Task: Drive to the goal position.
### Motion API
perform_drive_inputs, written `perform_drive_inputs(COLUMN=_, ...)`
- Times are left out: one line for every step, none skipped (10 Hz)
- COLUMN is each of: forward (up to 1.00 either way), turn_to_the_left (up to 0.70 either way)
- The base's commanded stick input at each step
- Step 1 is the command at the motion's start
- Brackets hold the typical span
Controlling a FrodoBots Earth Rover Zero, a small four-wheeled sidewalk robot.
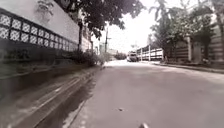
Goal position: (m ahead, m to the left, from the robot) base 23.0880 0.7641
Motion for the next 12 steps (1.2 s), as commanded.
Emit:
perform_drive_inputs(forward=0.7, turn_to_the_left=0.03)
perform_drive_inputs(forward=0.7, turn_to_the_left=0.04)
perform_drive_inputs(forward=0.7, turn_to_the_left=0.03)
perform_drive_inputs(forward=0.7, turn_to_the_left=0.0)
perform_drive_inputs(forward=0.7, turn_to_the_left=0.0)
perform_drive_inputs(forward=0.7, turn_to_the_left=0.0)
perform_drive_inputs(forward=0.7, turn_to_the_left=0.0)
perform_drive_inputs(forward=0.7, turn_to_the_left=0.0)
perform_drive_inputs(forward=0.7, turn_to_the_left=0.0)
perform_drive_inputs(forward=0.7, turn_to_the_left=0.0)
perform_drive_inputs(forward=0.7, turn_to_the_left=0.0)
perform_drive_inputs(forward=0.7, turn_to_the_left=0.0)
